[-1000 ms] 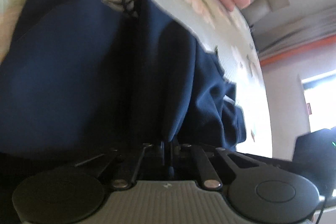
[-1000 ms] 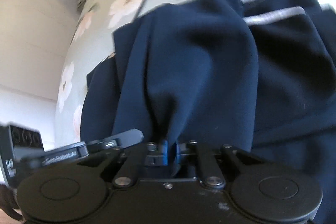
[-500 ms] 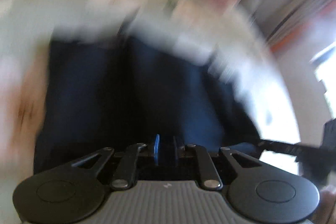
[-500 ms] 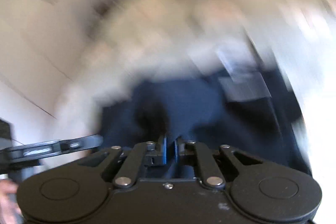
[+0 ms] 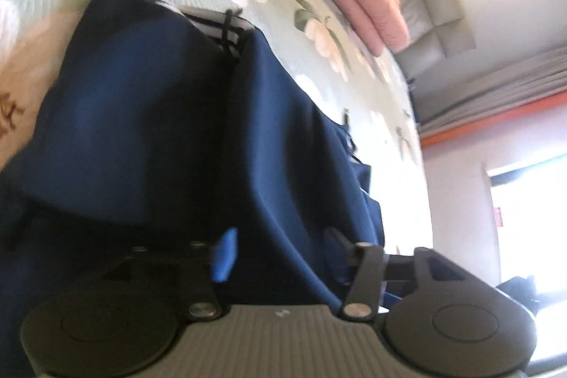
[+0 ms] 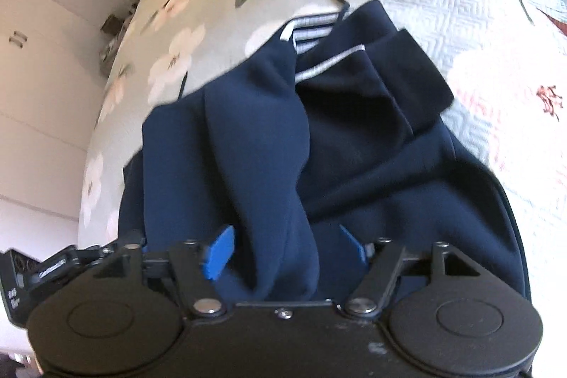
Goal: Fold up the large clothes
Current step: 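Lift and fold the hem toward the hood with both grippers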
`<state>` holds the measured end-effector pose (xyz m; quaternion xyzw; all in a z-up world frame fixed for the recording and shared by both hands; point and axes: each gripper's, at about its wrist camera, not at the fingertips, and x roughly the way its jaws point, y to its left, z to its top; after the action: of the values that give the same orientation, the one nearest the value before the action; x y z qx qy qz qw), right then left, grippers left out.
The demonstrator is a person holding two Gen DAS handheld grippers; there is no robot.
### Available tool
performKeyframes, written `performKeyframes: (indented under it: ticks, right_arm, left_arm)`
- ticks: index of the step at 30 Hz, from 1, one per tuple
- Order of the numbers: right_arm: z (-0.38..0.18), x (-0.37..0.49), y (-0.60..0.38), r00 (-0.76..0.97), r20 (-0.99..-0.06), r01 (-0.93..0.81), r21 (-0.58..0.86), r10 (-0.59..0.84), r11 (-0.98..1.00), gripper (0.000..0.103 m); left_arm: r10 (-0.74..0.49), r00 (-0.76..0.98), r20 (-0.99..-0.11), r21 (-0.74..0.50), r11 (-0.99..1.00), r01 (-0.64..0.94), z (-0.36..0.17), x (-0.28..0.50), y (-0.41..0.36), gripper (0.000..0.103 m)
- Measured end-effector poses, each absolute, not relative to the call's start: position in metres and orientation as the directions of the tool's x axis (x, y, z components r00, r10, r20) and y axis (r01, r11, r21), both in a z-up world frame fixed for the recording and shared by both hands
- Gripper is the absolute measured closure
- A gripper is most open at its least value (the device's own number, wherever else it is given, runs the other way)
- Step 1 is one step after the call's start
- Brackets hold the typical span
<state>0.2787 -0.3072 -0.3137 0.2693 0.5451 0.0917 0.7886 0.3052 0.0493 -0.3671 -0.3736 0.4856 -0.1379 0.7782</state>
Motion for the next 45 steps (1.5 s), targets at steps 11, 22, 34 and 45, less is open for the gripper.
performKeyframes:
  ticks: [11, 22, 34, 45]
  right_arm:
    - [-0.258, 0.296, -0.272, 0.556, -0.582, -0.180, 0.613, 0.593, 0.770, 0.086]
    - [-0.368, 0.233, -0.304, 0.320, -0.700, 0.080, 0.691, 0.638, 0.718, 0.073]
    - [-0.345, 0.181, -0.249, 0.259, -0.817, -0.263, 0.453, 0.515, 0.852, 0.059]
    - [-0.356, 0.223, -0.211, 0.548, -0.694, -0.360, 0.307, 0.466, 0.881, 0.095]
  left_arm:
    - [-0.613, 0.671, -0.416, -0.804, 0.593, 0.044, -0.322, 0.299, 0.052, 0.097]
    - [-0.641, 0.532, -0.554, -0.791, 0.604, -0.097, -0.406, 0.234, 0.062, 0.095]
    - [-0.717, 0.474, -0.512, -0.679, 0.675, 0.288, -0.306, 0.250, 0.019, 0.087]
    - [-0.741, 0.355, -0.570, -0.721, 0.658, 0.216, -0.361, 0.254, -0.005, 0.082]
